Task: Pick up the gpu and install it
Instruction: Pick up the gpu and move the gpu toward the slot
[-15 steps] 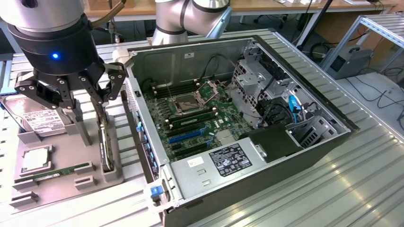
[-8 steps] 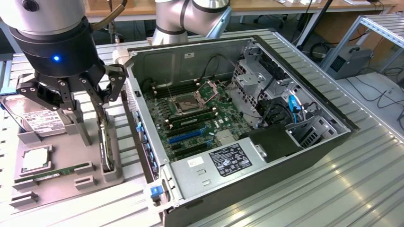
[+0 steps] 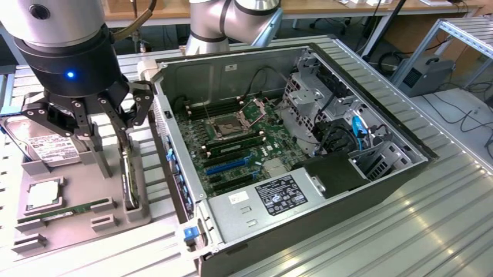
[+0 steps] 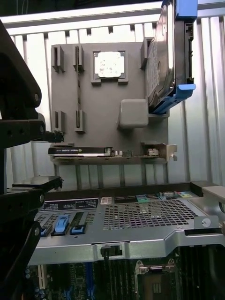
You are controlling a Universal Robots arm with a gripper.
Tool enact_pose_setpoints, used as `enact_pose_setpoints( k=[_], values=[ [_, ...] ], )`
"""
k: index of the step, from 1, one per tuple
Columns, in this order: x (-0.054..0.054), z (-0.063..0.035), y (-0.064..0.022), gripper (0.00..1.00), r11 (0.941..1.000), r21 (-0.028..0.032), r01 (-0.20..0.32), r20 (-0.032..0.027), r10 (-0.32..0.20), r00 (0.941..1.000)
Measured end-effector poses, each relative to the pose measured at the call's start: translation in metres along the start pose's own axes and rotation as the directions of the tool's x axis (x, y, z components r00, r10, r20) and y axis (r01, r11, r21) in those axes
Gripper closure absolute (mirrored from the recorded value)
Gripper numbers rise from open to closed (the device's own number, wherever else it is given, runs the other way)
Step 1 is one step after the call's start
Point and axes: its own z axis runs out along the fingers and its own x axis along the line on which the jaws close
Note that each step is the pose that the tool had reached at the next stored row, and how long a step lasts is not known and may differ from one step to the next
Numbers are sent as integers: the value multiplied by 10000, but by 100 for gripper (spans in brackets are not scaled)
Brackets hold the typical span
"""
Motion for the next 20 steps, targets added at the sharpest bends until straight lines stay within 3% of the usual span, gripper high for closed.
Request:
enact_pose_setpoints(
  k=[20],
  values=[
    [2, 101, -5, 58, 10000, 0, 0, -1, 0, 10000]
  ],
)
